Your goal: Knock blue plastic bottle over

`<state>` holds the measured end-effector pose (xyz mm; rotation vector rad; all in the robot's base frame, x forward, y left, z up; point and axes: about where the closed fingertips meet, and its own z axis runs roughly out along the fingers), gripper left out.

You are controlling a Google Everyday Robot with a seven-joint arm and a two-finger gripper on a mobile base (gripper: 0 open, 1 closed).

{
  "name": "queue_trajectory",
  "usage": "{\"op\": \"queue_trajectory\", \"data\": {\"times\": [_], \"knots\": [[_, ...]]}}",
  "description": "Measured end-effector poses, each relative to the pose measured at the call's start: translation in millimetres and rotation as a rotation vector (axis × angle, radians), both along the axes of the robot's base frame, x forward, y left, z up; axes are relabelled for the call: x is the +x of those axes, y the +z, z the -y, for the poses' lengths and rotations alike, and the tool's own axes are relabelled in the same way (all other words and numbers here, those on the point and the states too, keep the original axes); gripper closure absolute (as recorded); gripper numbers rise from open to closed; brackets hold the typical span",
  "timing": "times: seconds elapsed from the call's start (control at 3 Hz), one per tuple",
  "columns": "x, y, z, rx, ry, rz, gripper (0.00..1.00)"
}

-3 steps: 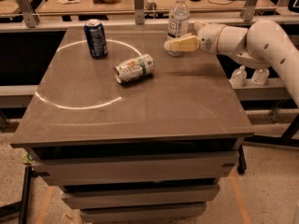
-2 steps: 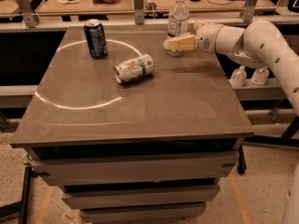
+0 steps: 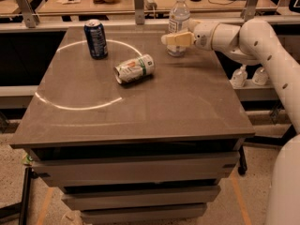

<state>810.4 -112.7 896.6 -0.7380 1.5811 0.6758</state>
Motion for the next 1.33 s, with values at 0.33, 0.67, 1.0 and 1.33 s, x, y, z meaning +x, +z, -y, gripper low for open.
{"op": "queue_trajectory", "data": {"times": [0.33,0.67,1.0,1.33], "knots": [[-1.3,1.4,-0.5,0.006,0.016,-0.007,0.39],[-3.6,5.1,3.6,-0.011,0.017,-0.016,0.64],[-6.8,23.6,8.2,-0.078,0.043,-0.004,0.86],[-17.4,70.2,13.5,-0.183,0.097,0.023,1.00]]}}
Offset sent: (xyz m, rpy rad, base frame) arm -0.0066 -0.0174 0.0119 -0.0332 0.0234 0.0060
